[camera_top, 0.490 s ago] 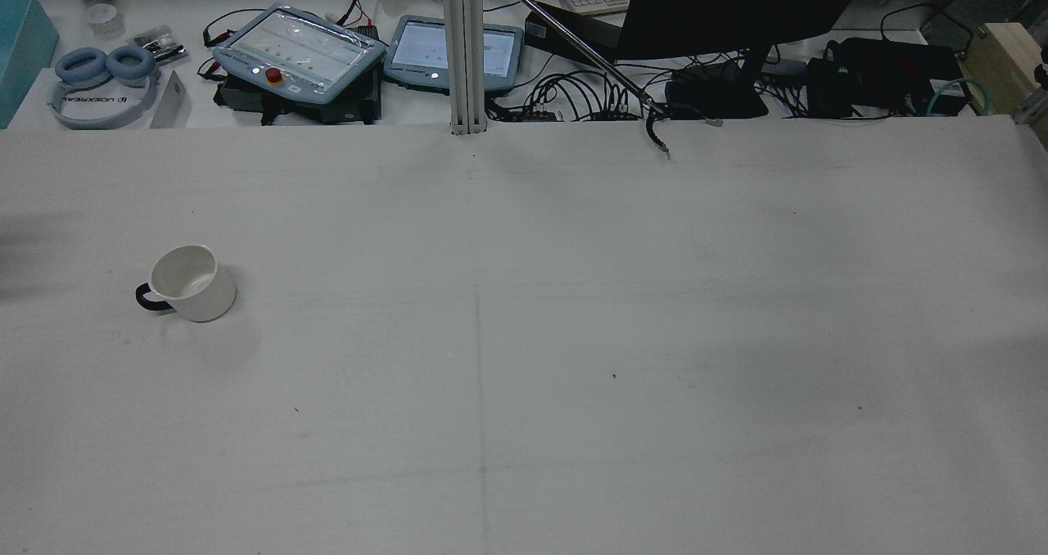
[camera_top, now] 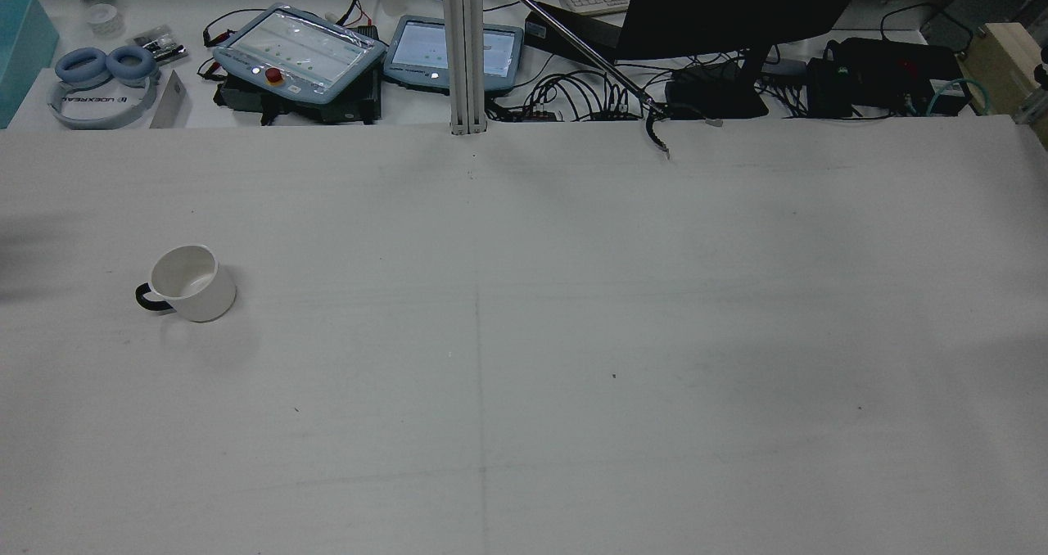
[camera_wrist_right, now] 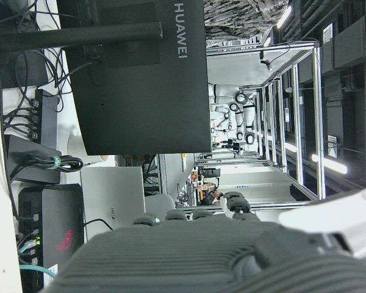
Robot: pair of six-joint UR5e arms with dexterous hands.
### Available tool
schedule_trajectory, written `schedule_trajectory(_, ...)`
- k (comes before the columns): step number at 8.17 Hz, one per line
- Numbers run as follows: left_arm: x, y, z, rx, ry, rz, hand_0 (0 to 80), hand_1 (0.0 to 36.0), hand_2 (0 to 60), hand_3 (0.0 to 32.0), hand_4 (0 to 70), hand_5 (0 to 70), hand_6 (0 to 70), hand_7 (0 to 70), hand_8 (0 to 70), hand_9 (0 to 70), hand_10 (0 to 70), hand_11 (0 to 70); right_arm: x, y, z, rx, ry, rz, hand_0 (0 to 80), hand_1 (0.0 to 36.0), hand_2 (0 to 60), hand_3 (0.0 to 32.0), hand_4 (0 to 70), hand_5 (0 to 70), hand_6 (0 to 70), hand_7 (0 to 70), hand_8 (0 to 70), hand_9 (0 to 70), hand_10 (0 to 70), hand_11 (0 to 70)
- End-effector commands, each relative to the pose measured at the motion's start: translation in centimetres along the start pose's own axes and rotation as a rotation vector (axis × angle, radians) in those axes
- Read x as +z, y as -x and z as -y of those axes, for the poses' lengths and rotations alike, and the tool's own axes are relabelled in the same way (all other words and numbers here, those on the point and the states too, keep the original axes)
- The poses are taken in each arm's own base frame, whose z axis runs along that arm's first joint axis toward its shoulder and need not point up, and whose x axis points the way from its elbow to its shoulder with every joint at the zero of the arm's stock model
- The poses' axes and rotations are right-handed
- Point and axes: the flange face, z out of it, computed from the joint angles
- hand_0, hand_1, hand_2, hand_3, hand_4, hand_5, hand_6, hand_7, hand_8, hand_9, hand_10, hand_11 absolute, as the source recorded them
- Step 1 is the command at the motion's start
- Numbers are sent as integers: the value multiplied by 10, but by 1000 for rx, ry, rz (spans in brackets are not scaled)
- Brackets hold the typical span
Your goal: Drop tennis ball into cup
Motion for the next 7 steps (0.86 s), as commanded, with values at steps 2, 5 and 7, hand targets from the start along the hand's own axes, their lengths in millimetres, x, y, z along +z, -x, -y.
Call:
schedule_trajectory(2, 36, 51, -54, 48, 58, 78, 800, 350, 126, 0, 198, 253, 700, 613, 331, 379, 123, 214, 0, 0, 1, 0, -1, 0, 0, 0, 0, 0, 0, 0, 0, 0, 0, 0, 0, 0)
schedule_trajectory(5, 61, 123, -98, 1, 72, 87, 800, 352, 115, 0, 206, 232, 700, 631, 321, 385, 121, 210, 0, 0, 1, 0, -1, 0, 0, 0, 0, 0, 0, 0, 0, 0, 0, 0, 0, 0)
schedule_trajectory(7, 82, 174, -119, -38, 82, 100, 800, 347, 119, 0, 207, 239, 700, 617, 324, 380, 118, 206, 0, 0, 1, 0, -1, 0, 0, 0, 0, 0, 0, 0, 0, 0, 0, 0, 0, 0)
